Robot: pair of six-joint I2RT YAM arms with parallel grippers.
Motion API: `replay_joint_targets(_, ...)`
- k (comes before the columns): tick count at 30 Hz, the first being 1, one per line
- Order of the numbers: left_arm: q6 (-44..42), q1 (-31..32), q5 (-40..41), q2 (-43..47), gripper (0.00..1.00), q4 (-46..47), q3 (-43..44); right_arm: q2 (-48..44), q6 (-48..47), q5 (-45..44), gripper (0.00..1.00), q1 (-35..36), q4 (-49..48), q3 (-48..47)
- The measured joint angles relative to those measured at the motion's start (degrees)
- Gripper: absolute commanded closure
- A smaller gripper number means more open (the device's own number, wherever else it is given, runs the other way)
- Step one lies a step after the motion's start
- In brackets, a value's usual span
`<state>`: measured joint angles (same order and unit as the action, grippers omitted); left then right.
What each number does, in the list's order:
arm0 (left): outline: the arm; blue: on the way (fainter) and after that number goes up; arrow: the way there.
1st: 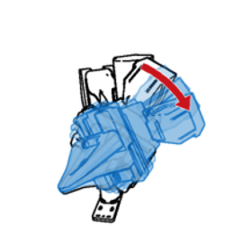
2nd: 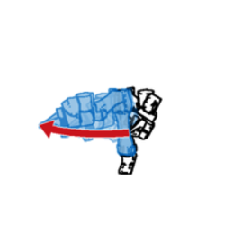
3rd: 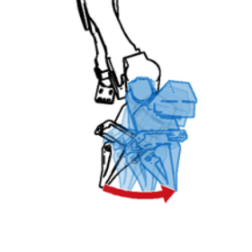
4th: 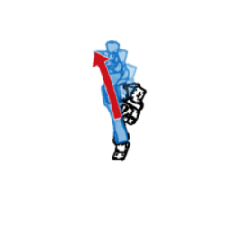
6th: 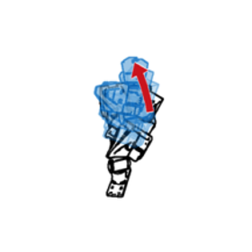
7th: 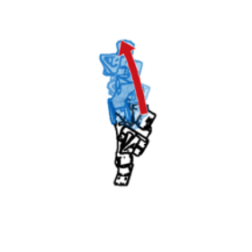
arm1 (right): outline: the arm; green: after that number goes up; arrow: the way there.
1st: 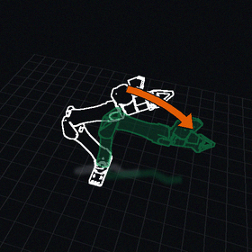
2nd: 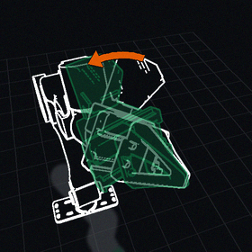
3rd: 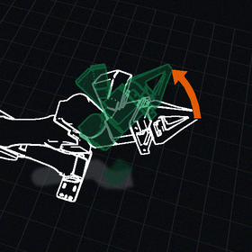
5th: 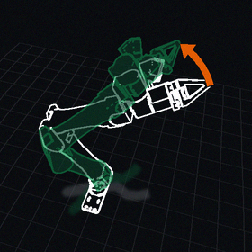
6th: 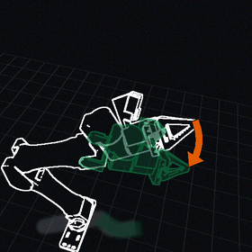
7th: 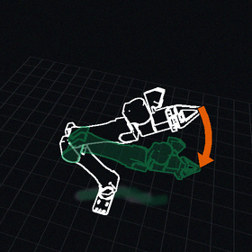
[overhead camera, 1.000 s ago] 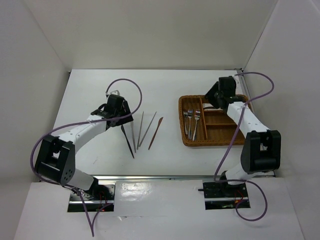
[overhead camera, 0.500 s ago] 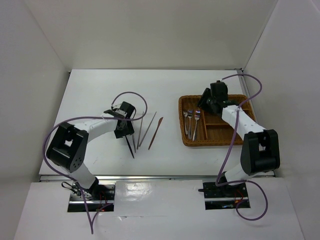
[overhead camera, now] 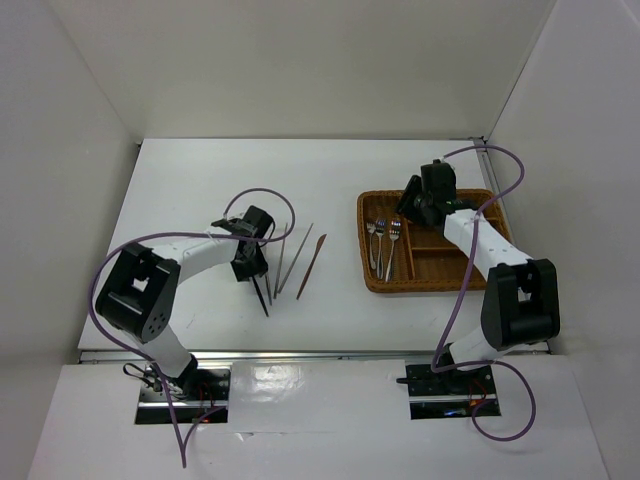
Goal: Sort the eating utensils into containers
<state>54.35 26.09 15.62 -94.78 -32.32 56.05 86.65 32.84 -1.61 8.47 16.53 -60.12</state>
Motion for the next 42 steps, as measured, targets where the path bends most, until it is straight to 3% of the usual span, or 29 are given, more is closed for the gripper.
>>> replay_joint_targets(6, -0.24, 0.0, -1.46, 0.07, 0.59, 2.84, -1.57, -0.02, -0.09, 1.46, 0.47, 0.0, 0.52, 0.0)
replay_joint_targets(19, -0.37, 0.0, -1.88, -1.03, 0.84, 3.93, -0.72, -2.23, -2.71, 11.63, 0.47, 0.31, -0.33, 0.09)
replay_joint_targets(25, -1.97, 0.0, -2.82, -0.48, 0.84, 3.32, -0.31, -3.08, -4.37, 17.7, 0.47, 2.99, -3.65, 0.76)
replay_joint_targets(27, -2.12, 0.0, -3.43, 0.52, 0.84, 2.14, 0.15, -3.06, -5.57, 21.05, 0.43, 5.03, -5.01, 1.05)
replay_joint_targets(36, -3.3, 0.0, -5.88, 9.84, 0.84, 2.78, 9.42, -1.68, -10.58, 30.05, 0.38, 19.54, -10.25, 0.33)
replay_joint_targets(38, -3.43, 0.0, -7.21, 10.64, 0.84, 4.2, 10.25, -0.83, -11.37, 31.58, 0.31, 21.03, -11.17, 0.0)
replay_joint_targets(42, -3.52, 0.0, -10.58, 10.62, 0.84, 5.86, 10.51, 0.11, -12.59, 33.75, 0.26, 22.16, -12.02, -0.57)
